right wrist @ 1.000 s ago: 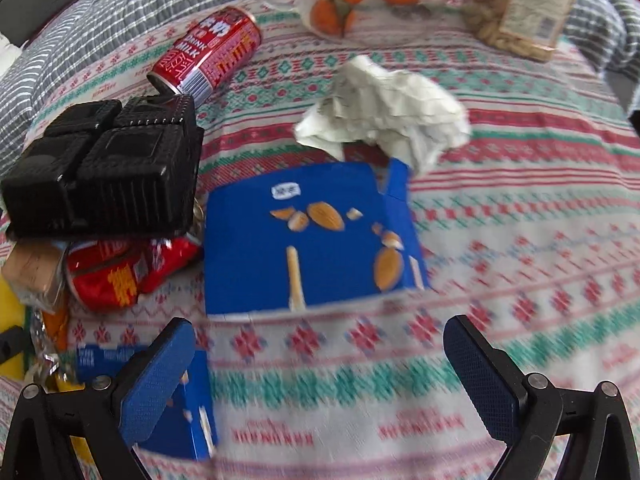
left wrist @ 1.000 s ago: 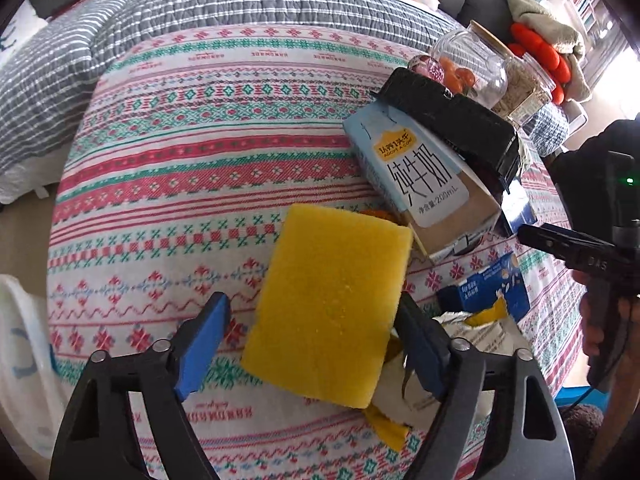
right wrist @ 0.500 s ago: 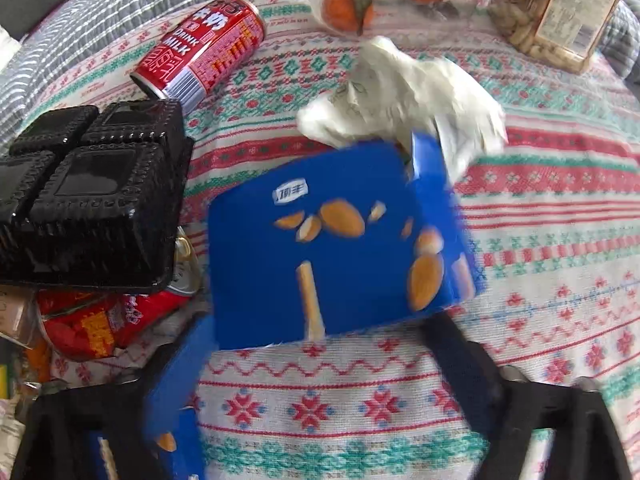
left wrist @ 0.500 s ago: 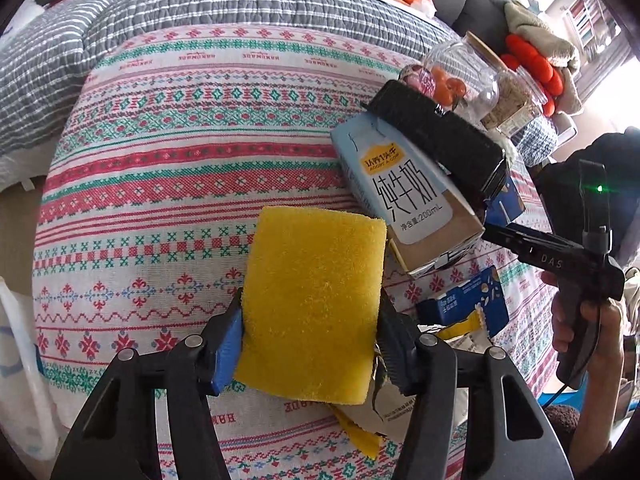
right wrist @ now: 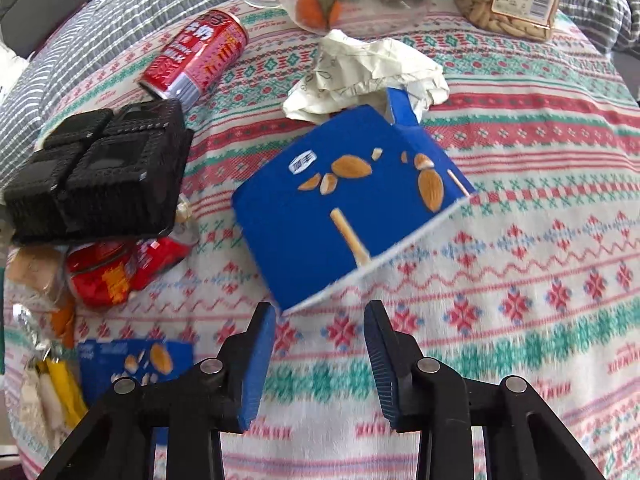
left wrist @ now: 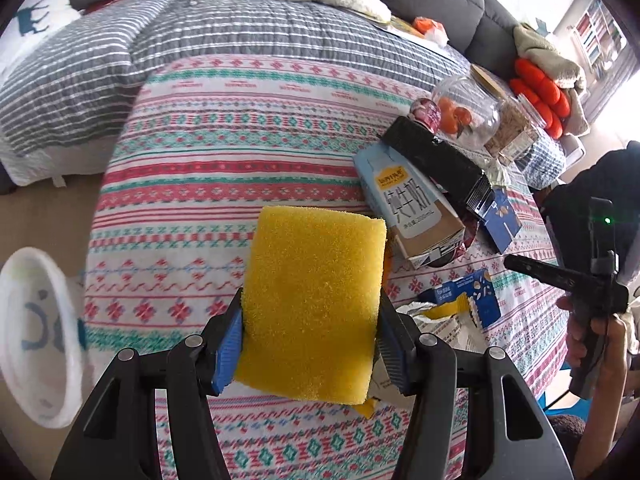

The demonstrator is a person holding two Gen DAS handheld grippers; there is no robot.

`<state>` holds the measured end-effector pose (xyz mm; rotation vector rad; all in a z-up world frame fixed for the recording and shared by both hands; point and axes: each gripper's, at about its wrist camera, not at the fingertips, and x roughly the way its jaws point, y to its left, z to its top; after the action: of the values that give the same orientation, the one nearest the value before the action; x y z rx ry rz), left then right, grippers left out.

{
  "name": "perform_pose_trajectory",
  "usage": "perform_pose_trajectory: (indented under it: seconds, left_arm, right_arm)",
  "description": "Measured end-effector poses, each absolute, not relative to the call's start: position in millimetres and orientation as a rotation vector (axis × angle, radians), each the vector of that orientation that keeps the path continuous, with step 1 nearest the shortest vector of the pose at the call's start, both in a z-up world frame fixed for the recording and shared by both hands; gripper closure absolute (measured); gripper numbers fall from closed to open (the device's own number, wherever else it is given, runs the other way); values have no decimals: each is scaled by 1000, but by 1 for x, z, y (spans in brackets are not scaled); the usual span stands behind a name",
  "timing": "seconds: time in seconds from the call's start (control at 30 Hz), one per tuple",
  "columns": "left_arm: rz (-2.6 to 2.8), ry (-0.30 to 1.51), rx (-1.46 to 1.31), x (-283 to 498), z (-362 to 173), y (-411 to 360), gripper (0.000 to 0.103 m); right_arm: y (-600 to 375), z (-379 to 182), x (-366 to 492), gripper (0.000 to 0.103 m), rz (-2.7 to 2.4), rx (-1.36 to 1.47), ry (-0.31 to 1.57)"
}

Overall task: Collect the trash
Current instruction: 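Grasp the blue snack box with the right tool while the left tool holds the sponge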

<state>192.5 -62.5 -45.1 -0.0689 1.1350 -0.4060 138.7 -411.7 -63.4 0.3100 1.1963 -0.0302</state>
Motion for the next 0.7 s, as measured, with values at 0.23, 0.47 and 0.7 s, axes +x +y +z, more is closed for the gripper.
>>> perform_pose_trajectory:
  seconds: [0.23, 0.47, 0.7]
  left_arm:
    - [-357, 1137, -90, 185, -43, -40, 41]
    - [-339, 1120, -116, 177, -34, -21, 41]
    - [-324, 1127, -113, 169, -33, -4, 41]
  right_arm:
    - [-380, -55, 116, 29, 56, 282, 1221]
    - [-335, -52, 113, 22, 134, 189, 1237]
    - [-296, -56, 133, 13, 151, -49, 1241]
